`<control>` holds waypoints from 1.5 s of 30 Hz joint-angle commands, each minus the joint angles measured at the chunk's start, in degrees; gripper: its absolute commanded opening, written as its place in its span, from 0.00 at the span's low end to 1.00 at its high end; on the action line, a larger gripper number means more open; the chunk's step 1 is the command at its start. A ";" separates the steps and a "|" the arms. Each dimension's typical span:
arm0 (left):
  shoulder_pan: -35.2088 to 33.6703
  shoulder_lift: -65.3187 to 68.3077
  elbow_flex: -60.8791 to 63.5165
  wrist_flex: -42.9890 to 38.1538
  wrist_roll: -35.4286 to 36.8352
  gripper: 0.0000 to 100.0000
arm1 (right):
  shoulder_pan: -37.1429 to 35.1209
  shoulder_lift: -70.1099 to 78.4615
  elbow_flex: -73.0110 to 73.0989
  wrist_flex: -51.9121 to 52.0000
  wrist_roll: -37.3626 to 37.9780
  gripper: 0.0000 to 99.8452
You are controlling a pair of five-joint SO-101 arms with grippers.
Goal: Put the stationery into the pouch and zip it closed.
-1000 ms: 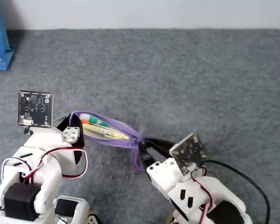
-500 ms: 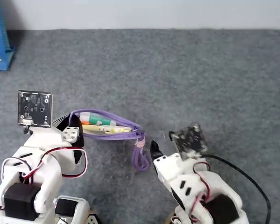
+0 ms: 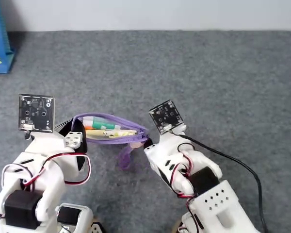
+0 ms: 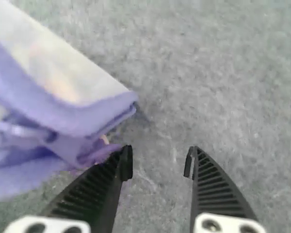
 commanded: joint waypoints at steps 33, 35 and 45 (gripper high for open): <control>-0.09 -0.97 -0.48 -1.93 0.26 0.01 | -10.42 1.01 -4.31 3.82 -5.63 0.19; -0.18 -0.97 -0.40 -1.93 0.26 0.01 | -9.19 1.01 -4.31 3.91 -5.54 0.19; -0.09 -0.97 -0.40 -1.93 0.18 0.01 | -5.49 1.01 -4.22 6.73 -5.71 0.19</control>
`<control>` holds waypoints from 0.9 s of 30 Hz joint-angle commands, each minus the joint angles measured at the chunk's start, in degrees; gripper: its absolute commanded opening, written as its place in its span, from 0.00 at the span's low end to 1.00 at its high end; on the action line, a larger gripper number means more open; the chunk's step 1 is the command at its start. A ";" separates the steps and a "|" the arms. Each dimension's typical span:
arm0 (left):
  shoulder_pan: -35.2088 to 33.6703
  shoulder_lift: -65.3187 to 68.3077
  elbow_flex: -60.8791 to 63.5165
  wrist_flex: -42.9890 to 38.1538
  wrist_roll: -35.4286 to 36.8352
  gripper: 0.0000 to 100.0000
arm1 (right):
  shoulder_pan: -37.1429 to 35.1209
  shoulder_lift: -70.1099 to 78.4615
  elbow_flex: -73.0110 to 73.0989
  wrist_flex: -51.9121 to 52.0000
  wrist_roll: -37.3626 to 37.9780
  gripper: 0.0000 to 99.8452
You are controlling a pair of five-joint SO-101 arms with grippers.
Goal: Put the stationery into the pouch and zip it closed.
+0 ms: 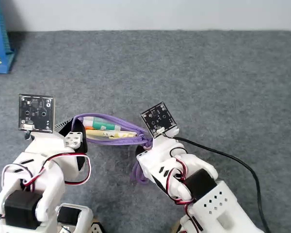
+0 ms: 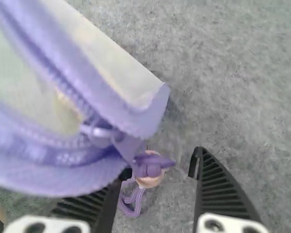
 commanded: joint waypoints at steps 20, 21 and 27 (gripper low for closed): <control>-0.35 -0.97 0.22 -2.20 0.18 0.01 | 0.75 0.84 -0.26 -0.66 0.88 0.07; -0.35 -0.97 0.22 -2.20 0.18 0.01 | 0.75 0.57 -0.26 -0.66 0.97 0.05; -0.35 -0.97 0.22 -2.20 0.18 0.01 | 1.01 0.22 -0.26 1.71 1.14 0.01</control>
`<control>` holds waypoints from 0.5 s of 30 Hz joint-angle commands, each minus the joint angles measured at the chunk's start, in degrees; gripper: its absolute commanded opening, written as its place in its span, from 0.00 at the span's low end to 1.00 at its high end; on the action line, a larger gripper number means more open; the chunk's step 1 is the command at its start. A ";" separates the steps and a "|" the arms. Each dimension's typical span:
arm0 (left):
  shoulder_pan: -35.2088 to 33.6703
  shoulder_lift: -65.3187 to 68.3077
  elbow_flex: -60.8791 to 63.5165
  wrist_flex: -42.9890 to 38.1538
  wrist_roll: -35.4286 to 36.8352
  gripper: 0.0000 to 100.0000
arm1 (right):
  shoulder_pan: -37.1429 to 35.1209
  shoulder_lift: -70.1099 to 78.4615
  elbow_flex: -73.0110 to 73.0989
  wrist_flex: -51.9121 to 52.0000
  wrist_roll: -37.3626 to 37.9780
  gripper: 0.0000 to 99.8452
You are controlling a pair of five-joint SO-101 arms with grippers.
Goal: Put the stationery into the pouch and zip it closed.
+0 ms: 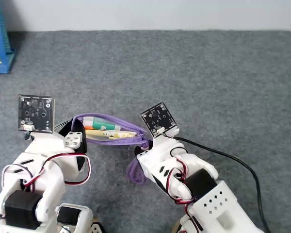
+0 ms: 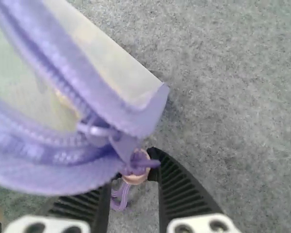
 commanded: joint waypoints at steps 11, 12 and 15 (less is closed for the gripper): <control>-0.44 -0.70 -0.57 -3.52 0.18 0.02 | 0.48 -15.60 -0.26 8.57 1.93 0.01; -0.44 -0.70 -0.48 -4.13 0.18 0.02 | 0.40 -18.07 -0.26 8.66 2.55 0.01; -0.35 -0.62 -0.40 -5.36 0.26 0.07 | 0.13 -24.04 -0.26 9.45 5.80 0.01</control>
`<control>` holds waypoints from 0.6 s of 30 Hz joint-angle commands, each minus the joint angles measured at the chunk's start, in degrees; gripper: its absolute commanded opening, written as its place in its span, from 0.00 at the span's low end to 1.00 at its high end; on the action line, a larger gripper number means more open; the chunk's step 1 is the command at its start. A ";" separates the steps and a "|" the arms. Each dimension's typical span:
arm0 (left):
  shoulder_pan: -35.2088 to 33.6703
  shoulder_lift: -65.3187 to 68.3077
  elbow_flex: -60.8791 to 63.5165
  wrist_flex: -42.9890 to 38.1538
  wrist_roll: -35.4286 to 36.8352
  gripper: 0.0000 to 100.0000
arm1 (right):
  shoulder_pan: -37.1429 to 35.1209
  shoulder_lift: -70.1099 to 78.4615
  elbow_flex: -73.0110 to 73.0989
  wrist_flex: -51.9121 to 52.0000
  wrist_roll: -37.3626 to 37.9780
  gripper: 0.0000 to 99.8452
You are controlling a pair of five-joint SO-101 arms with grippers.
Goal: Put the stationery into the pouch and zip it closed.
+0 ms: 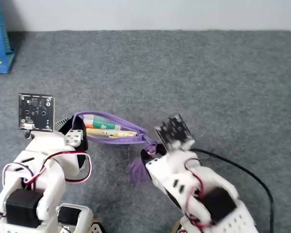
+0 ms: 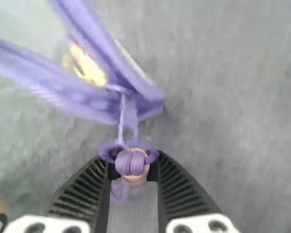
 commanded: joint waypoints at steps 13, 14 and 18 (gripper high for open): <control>3.96 8.62 1.19 -13.19 7.12 0.28 | -10.33 -20.09 -0.35 6.37 5.54 0.01; 5.27 11.34 0.84 -13.89 7.21 0.28 | -10.33 -20.44 -0.35 6.37 5.54 0.01; 8.70 20.31 -0.92 -17.58 7.30 0.28 | -10.24 -20.79 -0.35 6.29 5.45 0.01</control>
